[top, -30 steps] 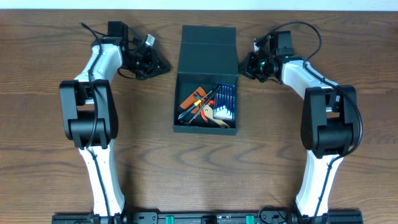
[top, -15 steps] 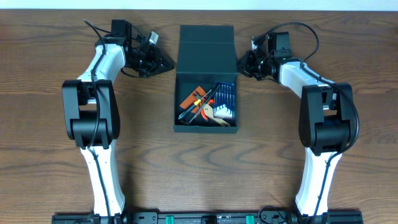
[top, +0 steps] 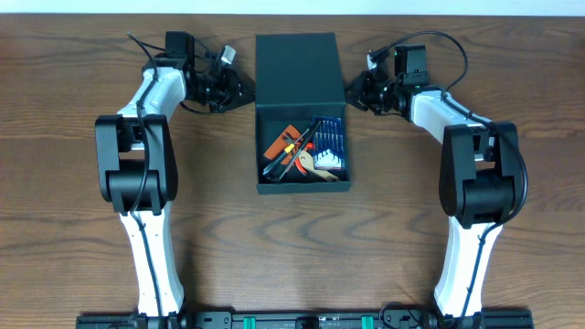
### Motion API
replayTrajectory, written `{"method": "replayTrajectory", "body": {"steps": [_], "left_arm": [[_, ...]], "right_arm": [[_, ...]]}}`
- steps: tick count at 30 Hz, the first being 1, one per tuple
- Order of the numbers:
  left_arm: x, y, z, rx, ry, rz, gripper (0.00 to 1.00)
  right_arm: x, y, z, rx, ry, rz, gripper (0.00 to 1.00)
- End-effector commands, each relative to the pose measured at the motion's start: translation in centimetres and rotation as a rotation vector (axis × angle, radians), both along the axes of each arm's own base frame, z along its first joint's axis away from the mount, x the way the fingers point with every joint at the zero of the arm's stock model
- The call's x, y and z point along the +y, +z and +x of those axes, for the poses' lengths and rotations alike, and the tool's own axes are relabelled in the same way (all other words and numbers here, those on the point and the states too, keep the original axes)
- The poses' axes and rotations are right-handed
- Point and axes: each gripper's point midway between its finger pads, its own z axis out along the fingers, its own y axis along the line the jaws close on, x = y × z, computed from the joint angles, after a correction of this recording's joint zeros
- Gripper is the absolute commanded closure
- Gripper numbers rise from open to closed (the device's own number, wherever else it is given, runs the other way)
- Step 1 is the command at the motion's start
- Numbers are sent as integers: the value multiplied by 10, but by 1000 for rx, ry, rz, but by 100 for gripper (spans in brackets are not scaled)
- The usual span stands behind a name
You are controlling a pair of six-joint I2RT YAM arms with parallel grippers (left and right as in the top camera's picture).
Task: Pack container
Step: 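Push the lid forward with both grippers to start closing it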
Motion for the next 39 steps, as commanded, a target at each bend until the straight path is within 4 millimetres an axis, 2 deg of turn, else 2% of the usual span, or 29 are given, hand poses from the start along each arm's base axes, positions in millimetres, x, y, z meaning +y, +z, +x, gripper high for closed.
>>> {"method": "replayTrajectory", "body": {"steps": [1, 7, 15, 19, 23, 33, 39], "left_arm": [[-14, 19, -6, -20, -56, -142, 94], [-18, 53, -8, -75, -87, -217, 94], [-17, 120, -14, -203, -113, -250, 94], [-9, 146, -14, -268, -97, -223, 94], [-1, 150, -11, -283, -74, -201, 94], [9, 130, -2, -255, -11, -82, 94], [11, 127, 1, -268, -1, -55, 94]], "right_arm": [[15, 20, -4, -17, 80, 111, 99], [19, 51, 5, -57, 107, 171, 99], [25, 115, 10, -151, 154, 235, 99], [24, 138, 10, -201, 152, 228, 99], [23, 138, 9, -195, 148, 225, 99], [17, 123, 12, -184, 110, 153, 99], [10, 111, 17, -186, 75, 82, 99]]}}
